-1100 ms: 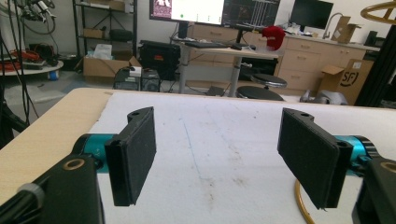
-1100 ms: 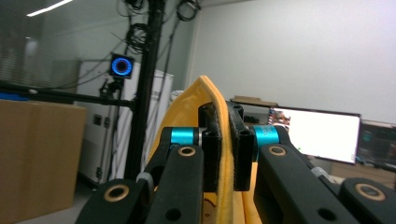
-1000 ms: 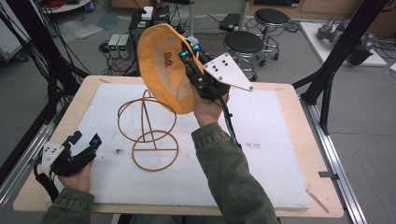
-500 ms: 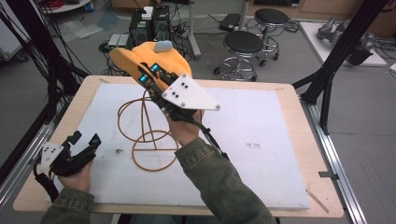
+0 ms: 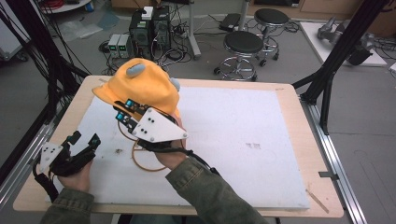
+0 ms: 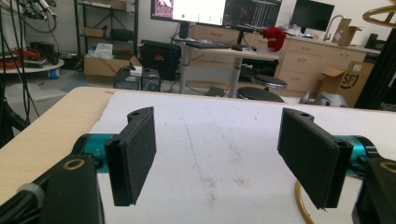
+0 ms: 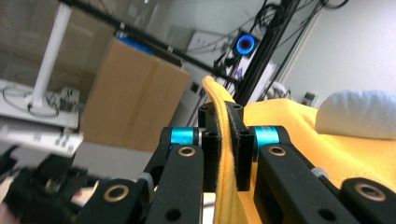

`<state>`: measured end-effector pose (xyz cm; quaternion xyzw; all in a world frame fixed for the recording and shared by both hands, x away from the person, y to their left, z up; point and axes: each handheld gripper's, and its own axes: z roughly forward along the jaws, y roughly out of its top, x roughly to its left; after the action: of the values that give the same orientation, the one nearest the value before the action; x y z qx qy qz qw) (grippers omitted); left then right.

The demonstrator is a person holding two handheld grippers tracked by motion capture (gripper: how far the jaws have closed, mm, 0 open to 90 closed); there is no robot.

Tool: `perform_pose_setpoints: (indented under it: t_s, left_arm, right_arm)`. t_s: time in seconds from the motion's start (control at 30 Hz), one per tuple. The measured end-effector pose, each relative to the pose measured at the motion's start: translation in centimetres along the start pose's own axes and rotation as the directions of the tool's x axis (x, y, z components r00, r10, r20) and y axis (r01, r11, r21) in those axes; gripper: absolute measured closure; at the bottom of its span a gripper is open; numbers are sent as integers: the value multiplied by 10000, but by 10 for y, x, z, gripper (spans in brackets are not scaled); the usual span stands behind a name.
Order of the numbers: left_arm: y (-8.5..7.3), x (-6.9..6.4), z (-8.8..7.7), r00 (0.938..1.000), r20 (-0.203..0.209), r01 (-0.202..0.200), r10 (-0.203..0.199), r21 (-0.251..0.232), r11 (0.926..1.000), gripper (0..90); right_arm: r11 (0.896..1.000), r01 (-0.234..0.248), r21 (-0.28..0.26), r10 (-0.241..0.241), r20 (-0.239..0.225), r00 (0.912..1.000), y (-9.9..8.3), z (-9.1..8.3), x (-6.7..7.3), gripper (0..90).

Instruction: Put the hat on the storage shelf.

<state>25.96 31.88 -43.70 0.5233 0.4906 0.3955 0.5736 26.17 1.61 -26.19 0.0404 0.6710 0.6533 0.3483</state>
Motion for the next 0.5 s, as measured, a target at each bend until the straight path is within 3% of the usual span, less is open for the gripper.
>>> perform_pose_setpoints:
  t_s: [0.23, 0.5]
  left_arm:
    - [0, 0, 0, 10000, 1, 31, -31, -1, 10000, 283]
    - [0, 0, 0, 10000, -5, 31, -31, 4, 10000, 283]
  right_arm:
    - [9982, -104, 584, 120, -261, 9996, -25, 2, 15, 850]
    - [9940, -142, 1088, 203, -555, 9983, -38, 5, 29, 848]
